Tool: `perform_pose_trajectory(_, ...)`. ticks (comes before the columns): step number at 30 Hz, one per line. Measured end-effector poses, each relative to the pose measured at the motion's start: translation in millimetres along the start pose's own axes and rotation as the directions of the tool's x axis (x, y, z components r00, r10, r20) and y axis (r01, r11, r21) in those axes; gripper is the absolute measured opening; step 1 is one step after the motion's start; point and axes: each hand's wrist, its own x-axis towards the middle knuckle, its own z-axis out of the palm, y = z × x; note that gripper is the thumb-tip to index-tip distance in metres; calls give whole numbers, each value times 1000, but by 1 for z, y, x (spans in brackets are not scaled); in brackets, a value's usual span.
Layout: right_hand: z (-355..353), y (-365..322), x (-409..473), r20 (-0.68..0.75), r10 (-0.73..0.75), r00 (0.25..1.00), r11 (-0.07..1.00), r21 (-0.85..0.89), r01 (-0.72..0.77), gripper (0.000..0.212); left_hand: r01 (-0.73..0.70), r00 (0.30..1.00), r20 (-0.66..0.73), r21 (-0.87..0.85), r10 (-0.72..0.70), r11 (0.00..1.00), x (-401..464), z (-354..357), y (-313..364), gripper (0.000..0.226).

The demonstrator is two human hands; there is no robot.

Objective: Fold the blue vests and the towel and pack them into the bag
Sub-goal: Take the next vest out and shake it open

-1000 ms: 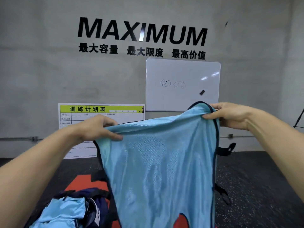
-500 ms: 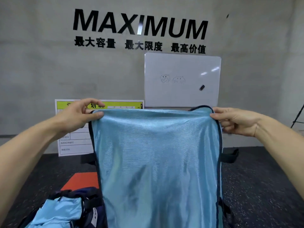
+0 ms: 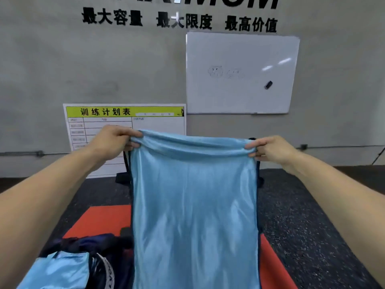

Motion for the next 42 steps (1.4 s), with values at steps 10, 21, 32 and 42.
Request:
perform_pose_trajectory(10, 6, -9, 15, -164, -265, 950, 941, 173, 292, 33, -238, 966, -141, -143, 218, 961, 11, -5, 22, 32)
perform_pose_trajectory(21, -25, 47, -108, -38, -250, 968, 953, 168, 253, 30, -155, 986, 40, -117, 161, 981, -125, -8, -2, 30)
perform_pose_trajectory(32, -3, 175, -310, 287, -41, 957, 997, 69, 22, 28, -34, 963, 268, 38, 22, 999, -340, 8, -118, 37)
perform_pose_trajectory(42, 5, 258, -390, 454, 72, 888, 988, -155, -1, 26, 53, 932, 337, 233, -132, 971, -442, 22, -188, 16)
